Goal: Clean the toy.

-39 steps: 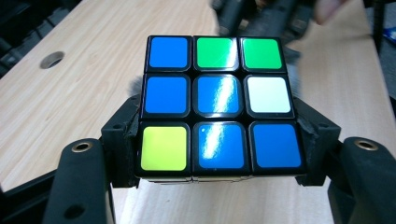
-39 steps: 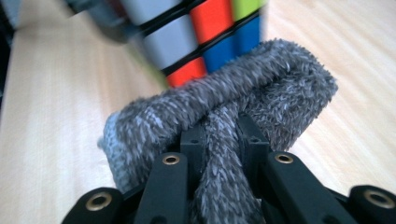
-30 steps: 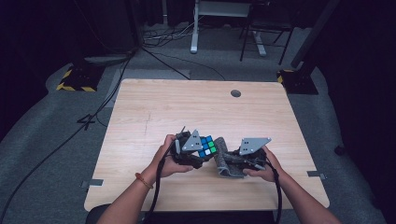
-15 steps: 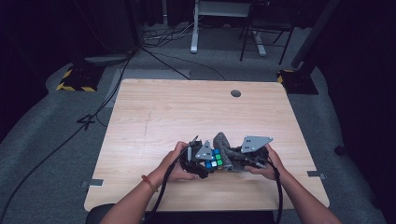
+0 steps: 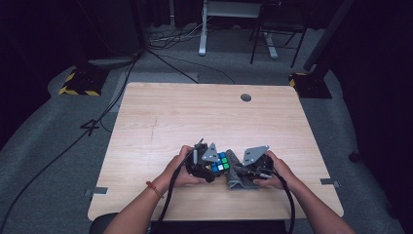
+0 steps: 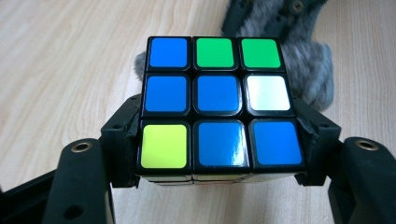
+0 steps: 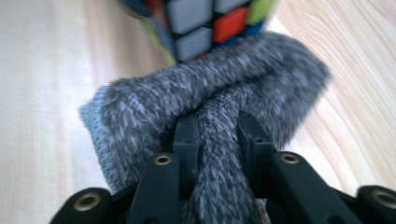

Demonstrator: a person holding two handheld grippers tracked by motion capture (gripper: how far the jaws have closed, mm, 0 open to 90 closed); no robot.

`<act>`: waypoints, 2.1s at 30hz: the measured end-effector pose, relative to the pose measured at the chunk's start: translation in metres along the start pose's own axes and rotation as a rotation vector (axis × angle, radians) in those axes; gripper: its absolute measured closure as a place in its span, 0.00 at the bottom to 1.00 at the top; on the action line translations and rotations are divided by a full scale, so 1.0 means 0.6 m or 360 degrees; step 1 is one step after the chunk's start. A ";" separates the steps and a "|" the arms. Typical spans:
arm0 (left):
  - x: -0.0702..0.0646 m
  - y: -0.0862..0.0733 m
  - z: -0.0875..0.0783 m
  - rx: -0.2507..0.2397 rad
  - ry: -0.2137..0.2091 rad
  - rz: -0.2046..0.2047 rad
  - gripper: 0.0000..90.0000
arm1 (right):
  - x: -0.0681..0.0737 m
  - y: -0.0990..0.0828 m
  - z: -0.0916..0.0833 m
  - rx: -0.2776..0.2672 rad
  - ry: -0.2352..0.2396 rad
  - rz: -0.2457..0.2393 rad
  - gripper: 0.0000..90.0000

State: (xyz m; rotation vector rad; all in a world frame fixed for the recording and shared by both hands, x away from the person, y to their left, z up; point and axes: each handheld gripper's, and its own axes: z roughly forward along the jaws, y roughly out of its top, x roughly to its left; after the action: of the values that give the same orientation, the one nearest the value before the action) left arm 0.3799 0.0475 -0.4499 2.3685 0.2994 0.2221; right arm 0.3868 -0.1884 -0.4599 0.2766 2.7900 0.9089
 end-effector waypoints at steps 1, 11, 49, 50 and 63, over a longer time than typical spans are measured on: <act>-0.001 -0.001 0.002 0.0007 -0.0004 -0.0005 0.37 | -0.003 -0.002 -0.002 0.0014 -0.0016 -0.0002 0.79; -0.017 -0.003 0.015 0.0144 -0.0047 0.0064 0.36 | -0.029 -0.036 -0.021 0.0118 -0.0125 0.0096 0.72; -0.072 -0.047 -0.022 0.0257 -0.0022 0.0133 0.39 | 0.044 -0.011 -0.058 -0.0299 -0.0092 0.0051 0.32; -0.073 -0.048 -0.023 0.0247 -0.0045 0.0131 0.40 | 0.054 -0.005 -0.051 -0.0299 -0.0068 0.0035 0.32; -0.081 -0.053 -0.024 0.0219 -0.0181 0.0098 0.41 | 0.074 0.002 -0.001 -0.0184 -0.0075 -0.0034 0.31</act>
State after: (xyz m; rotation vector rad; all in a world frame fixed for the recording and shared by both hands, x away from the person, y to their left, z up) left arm 0.3250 0.0657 -0.4649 2.5175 0.1929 0.0975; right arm 0.3441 -0.1775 -0.4643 0.2465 2.6802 1.0404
